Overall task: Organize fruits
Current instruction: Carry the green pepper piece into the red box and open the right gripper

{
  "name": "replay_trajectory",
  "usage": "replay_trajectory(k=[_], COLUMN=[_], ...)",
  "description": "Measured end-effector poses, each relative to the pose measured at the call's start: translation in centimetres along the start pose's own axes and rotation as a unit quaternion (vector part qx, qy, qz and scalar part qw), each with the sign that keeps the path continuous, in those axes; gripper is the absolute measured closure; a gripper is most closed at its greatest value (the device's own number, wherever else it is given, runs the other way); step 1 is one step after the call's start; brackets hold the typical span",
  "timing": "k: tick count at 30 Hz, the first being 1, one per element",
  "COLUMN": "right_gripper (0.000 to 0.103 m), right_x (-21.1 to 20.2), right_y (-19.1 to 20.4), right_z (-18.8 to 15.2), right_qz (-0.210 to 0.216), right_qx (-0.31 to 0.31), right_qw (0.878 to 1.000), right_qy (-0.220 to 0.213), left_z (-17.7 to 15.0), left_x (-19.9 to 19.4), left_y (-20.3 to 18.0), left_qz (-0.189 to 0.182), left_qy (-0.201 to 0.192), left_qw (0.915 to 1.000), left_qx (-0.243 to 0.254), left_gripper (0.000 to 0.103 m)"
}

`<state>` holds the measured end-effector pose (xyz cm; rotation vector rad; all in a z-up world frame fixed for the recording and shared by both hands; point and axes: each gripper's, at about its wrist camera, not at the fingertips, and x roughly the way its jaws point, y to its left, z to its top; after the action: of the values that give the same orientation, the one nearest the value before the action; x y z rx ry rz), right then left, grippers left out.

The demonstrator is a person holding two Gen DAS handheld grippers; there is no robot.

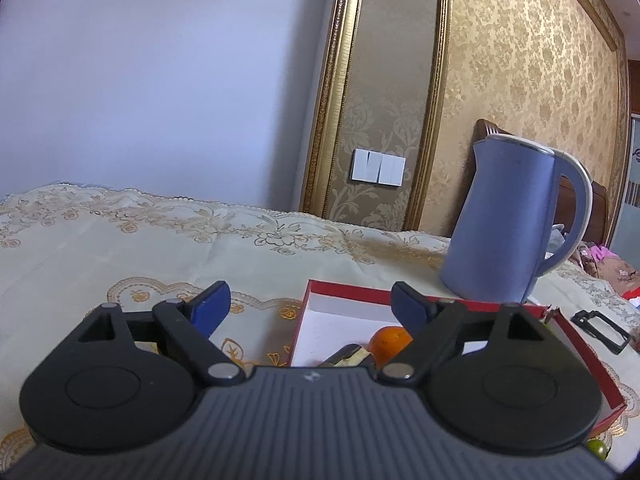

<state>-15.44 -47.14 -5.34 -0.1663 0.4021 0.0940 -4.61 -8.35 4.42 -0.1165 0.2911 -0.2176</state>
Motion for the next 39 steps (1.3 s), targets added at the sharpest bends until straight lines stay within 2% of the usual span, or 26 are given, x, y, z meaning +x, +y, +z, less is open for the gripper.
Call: replay_trajectory(k=[5, 10, 17, 26, 29, 39], right_gripper=[0.067, 0.067, 0.067, 0.067, 0.067, 0.064], right_x=[3.3, 7.4, 9.9, 12.0, 12.5, 12.9], right_y=[-0.3, -0.5, -1.6, -2.2, -2.8, -2.4], right_z=[4.6, 7.0, 5.5, 5.0, 5.0, 4.7], right_qz=[0.005, -0.004, -0.006, -0.005, -0.001, -0.016], right_qx=[-0.037, -0.058, -0.034, -0.015, 0.008, 0.000], right_qw=[0.999, 0.998, 0.998, 0.998, 0.997, 0.998], right_qy=[-0.015, 0.003, 0.045, 0.067, 0.071, 0.065], left_z=[-0.1, -0.2, -0.2, -0.6, -0.6, -0.6], left_x=[0.1, 0.3, 0.2, 0.4, 0.5, 0.6], left_y=[0.0, -0.1, -0.3, -0.7, -0.7, -0.8], left_qz=[0.001, 0.003, -0.006, -0.010, -0.011, -0.013], left_qy=[0.002, 0.007, 0.010, 0.019, 0.023, 0.025], left_qw=[1.0000, 1.0000, 0.9999, 0.9997, 0.9996, 0.9995], left_qx=[-0.001, 0.001, 0.003, 0.014, 0.016, 0.017], left_gripper=[0.017, 0.017, 0.017, 0.017, 0.017, 0.016])
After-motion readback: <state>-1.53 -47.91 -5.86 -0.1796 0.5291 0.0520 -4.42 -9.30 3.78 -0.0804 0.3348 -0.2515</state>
